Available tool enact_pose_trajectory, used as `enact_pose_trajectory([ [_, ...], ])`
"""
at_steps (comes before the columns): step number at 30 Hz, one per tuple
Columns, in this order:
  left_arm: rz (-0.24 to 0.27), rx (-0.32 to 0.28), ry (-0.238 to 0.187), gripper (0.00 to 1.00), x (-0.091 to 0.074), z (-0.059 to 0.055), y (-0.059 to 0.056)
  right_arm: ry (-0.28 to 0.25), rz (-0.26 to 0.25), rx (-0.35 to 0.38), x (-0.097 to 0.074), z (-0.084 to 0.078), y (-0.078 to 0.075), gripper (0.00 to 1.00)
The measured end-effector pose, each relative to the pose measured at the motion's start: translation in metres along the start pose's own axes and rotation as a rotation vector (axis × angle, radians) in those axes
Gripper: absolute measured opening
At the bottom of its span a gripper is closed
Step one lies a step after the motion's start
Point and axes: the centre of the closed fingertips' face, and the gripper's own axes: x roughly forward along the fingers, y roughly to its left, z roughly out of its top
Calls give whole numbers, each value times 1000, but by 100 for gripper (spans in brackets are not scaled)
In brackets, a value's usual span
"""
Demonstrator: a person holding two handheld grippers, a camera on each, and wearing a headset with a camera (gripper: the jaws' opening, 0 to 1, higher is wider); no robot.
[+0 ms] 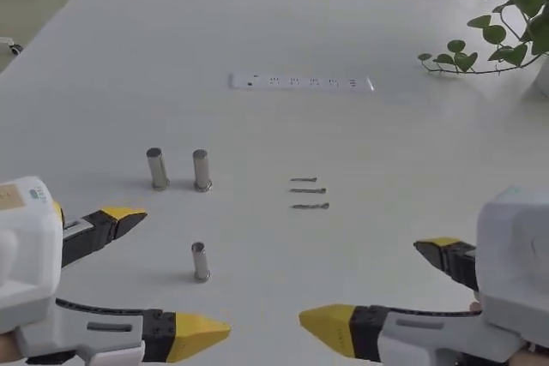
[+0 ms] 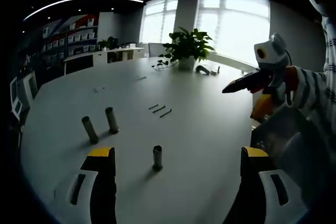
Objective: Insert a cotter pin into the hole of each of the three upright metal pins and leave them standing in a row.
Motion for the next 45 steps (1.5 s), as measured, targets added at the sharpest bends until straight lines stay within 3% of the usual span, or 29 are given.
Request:
enact_pose_trajectory([
  [7, 13, 20, 34, 99, -4, -9, 4, 16, -6, -23, 2, 2, -4, 92],
  [20, 2, 20, 31, 96, -6, -12, -1, 38, -17, -123, 3, 25, -35, 84],
  [25, -15, -10, 18, 96, -6, -12, -4, 85, -36, -265, 7, 35, -53, 73],
  [29, -14, -15, 16, 95, -6, -13, -4, 99, -42, -303, 14, 46, -64, 66],
  [34, -14, -27, 0, 95, -7, -12, -4, 151, -31, -411, 30, 58, -77, 58],
  [38, -8, -45, -13, 94, -9, -11, -1, 162, -4, -448, 42, 69, -79, 52],
  [42, 1, -43, -14, 94, -11, -12, 1, 166, 68, -531, 53, 79, -75, 40],
  [45, 11, -56, -21, 94, -13, -13, 5, 201, 68, -577, 61, 86, -81, 37],
])
